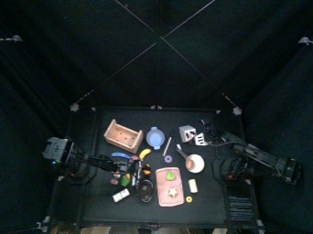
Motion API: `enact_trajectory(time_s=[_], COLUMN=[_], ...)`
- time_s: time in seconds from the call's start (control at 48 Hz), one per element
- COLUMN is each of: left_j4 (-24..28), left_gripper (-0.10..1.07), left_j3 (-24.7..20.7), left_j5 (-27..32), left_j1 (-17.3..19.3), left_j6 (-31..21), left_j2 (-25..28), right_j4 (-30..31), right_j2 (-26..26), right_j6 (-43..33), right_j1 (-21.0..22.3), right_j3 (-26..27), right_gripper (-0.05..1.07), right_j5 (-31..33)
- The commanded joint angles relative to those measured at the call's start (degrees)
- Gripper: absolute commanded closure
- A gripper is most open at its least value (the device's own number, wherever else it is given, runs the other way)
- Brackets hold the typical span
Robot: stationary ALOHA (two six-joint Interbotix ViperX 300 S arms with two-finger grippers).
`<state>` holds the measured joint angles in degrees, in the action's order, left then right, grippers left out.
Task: Put cleaver back in holder
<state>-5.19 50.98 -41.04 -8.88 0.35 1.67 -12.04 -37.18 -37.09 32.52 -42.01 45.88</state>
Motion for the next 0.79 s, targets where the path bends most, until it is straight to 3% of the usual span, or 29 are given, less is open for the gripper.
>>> enact_trajectory(time_s=[0.0,0.604,0.771], left_j4=[-0.09,-0.09,-0.35], left_gripper=[0.23,0.23,0.23], left_j3=[-0.53,-0.26,0.00], left_j5=[-0.62,-0.62,-0.53], left_j1=[0.18,0.35,-0.18], left_j6=[0.00,-0.26,-0.18], left_j2=[-0.53,-0.53,-0.62], right_j4=[0.00,0.00,0.00], right_j2=[-0.18,-0.09,-0.53], right_j6=[0.18,0.26,0.62], right_j1=[-0.09,-4.31,-7.73], right_j3=[0.18,-3.60,-4.31], right_gripper=[0.75,0.75,0.75], right_j5=[-0.62,-1.49,-1.49])
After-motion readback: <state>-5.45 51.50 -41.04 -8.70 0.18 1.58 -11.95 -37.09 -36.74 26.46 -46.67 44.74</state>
